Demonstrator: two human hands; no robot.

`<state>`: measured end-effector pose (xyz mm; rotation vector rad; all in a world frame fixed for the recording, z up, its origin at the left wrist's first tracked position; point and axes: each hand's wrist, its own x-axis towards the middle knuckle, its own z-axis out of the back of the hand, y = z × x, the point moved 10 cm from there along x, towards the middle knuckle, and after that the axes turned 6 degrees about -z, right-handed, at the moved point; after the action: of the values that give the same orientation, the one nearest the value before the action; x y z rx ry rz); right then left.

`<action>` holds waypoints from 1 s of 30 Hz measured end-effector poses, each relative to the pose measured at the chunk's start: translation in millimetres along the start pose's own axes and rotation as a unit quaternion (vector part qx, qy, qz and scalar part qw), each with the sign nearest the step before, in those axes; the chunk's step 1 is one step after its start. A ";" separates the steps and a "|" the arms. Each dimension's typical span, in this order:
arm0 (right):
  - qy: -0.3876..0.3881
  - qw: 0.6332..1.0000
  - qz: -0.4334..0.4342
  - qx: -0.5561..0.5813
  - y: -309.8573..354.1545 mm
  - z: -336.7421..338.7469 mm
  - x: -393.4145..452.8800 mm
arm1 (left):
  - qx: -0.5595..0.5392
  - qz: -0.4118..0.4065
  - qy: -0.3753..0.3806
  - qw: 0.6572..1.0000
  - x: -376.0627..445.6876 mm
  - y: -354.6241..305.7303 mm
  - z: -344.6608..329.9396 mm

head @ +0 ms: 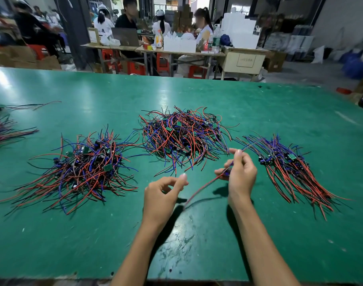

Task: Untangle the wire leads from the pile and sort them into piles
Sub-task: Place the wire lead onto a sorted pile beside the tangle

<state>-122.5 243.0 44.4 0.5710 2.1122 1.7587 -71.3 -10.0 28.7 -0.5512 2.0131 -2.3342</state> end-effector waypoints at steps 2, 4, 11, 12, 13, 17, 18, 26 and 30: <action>-0.049 0.990 0.063 -0.115 31.9 7.0 25.2 | -0.046 0.025 -0.026 0.998 1.5 4.7 4.6; -0.096 0.941 0.133 -0.295 69.3 13.1 54.7 | -0.049 0.028 -0.036 0.998 2.8 6.4 6.5; -0.067 0.708 0.056 -0.701 46.1 47.7 136.2 | -0.081 0.054 -0.036 0.995 3.4 11.7 4.0; -0.069 0.691 0.086 -0.715 44.1 42.1 132.3 | -0.081 0.056 -0.037 0.994 4.1 12.2 4.5; -0.080 0.703 0.155 -0.690 50.7 30.2 123.3 | -0.072 0.055 -0.037 0.995 4.9 12.8 5.3; 0.030 0.741 0.282 -0.609 37.5 -40.7 87.3 | -0.040 0.052 -0.043 0.997 4.8 12.7 5.7; 0.057 0.760 0.237 -0.602 23.0 -48.9 88.5 | -0.040 0.053 -0.047 0.997 4.0 13.1 5.6; -0.018 0.872 0.115 -0.476 -10.3 -26.0 104.4 | -0.025 0.051 -0.042 0.998 4.6 11.4 4.7; -0.021 0.936 0.107 -0.336 -5.8 -7.9 96.1 | -0.019 0.046 -0.048 0.998 5.8 11.9 6.6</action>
<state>-210.0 283.8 40.3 0.6358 1.3110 2.3853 -77.5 -19.7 19.5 -0.5492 1.9999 -2.1791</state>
